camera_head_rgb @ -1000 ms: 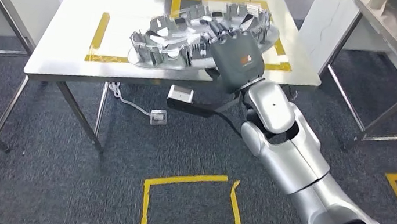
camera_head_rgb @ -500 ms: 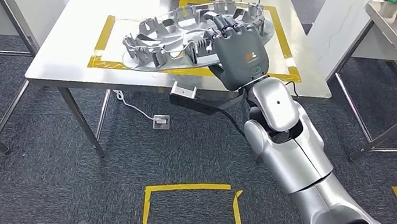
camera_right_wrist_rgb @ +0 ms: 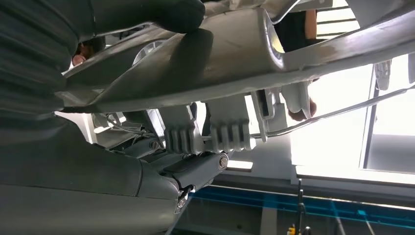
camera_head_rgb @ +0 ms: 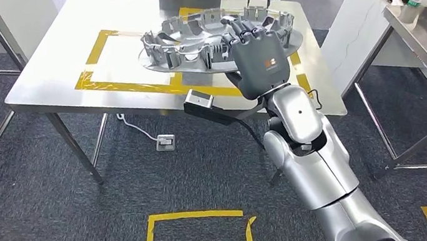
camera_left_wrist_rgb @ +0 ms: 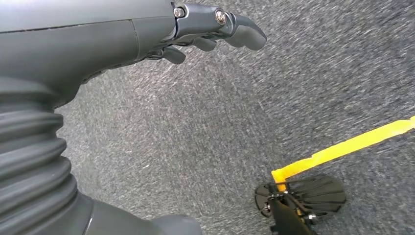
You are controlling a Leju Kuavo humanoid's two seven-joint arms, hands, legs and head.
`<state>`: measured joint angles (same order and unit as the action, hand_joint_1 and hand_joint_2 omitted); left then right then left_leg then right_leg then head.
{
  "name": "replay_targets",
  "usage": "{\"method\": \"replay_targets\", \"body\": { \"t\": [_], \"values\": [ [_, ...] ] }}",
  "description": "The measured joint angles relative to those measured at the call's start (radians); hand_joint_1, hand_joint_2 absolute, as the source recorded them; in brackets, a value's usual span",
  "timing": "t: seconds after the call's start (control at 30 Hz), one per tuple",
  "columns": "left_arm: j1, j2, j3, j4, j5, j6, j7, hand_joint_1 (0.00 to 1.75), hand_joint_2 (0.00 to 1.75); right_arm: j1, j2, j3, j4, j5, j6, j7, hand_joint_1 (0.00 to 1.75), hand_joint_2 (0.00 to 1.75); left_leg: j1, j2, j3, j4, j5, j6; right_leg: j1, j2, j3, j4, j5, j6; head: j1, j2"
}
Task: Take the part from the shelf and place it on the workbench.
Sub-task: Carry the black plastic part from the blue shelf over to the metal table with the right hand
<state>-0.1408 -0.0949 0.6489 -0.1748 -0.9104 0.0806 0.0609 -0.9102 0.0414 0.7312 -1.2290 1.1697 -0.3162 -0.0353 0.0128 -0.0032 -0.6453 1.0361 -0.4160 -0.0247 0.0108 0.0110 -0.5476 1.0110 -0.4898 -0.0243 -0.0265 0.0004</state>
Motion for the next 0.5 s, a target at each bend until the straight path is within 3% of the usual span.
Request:
{"method": "replay_targets", "body": {
  "t": [0.13,0.2,0.27,0.3,0.33,0.37,0.43,0.5],
  "values": [
    [-0.001,-0.001,0.0,0.0,-0.003,-0.003,0.001,0.0,1.75,0.001,-0.002,-0.004,0.0,0.002,-0.002,0.0,1.75,1.75,0.002,-0.001,0.02,-0.017,-0.01,0.027,0.001,0.0,-0.006,0.031,-0.014,0.022,0.002,0.0],
    [-0.004,-0.001,0.0,-0.002,-0.004,-0.004,0.001,0.0,1.75,0.003,-0.005,-0.007,0.0,0.005,-0.006,0.0,1.75,1.75,0.005,-0.001,0.032,-0.02,-0.017,0.036,-0.005,-0.003,-0.06,0.123,-0.045,0.035,0.005,0.0],
    [-0.005,0.0,0.0,-0.003,-0.007,-0.005,0.002,0.0,1.75,0.009,-0.011,-0.009,0.0,0.008,-0.014,0.0,1.75,1.75,0.006,-0.002,0.042,-0.02,-0.028,0.039,-0.011,-0.004,-0.147,0.251,-0.088,0.046,0.007,0.0],
    [-0.004,-0.001,0.0,-0.003,-0.009,-0.006,0.002,0.0,1.75,0.014,-0.014,-0.01,0.0,0.01,-0.018,0.0,1.75,1.75,0.007,-0.002,0.048,-0.02,-0.034,0.038,-0.015,-0.005,-0.18,0.287,-0.094,0.049,0.007,0.0],
    [-0.004,-0.001,0.0,-0.003,-0.011,-0.008,0.003,0.0,1.75,0.02,-0.017,-0.01,0.0,0.012,-0.021,0.0,1.75,1.75,0.007,-0.003,0.056,-0.019,-0.042,0.037,-0.017,-0.005,-0.197,0.29,-0.08,0.05,0.007,0.0],
    [-0.004,-0.001,0.0,-0.003,-0.012,-0.009,0.003,0.0,1.75,0.025,-0.021,-0.011,0.0,0.014,-0.024,0.001,1.75,1.75,0.008,-0.005,0.066,-0.018,-0.05,0.034,-0.019,-0.006,-0.194,0.253,-0.043,0.05,0.008,0.0],
    [-0.005,-0.002,0.0,-0.003,-0.014,-0.01,0.005,0.0,1.75,0.034,-0.029,-0.014,0.0,0.017,-0.027,0.003,1.75,1.75,0.01,-0.008,0.088,-0.017,-0.067,0.026,-0.019,-0.008,-0.152,0.114,0.055,0.045,0.009,0.0],
    [-0.007,-0.002,0.0,-0.003,-0.017,-0.011,0.007,0.0,1.75,0.038,-0.036,-0.017,-0.002,0.019,-0.03,0.005,1.75,1.75,0.009,-0.009,0.097,-0.019,-0.078,0.015,-0.013,-0.009,-0.118,0.016,0.091,0.035,0.012,0.0]
  ]
}}
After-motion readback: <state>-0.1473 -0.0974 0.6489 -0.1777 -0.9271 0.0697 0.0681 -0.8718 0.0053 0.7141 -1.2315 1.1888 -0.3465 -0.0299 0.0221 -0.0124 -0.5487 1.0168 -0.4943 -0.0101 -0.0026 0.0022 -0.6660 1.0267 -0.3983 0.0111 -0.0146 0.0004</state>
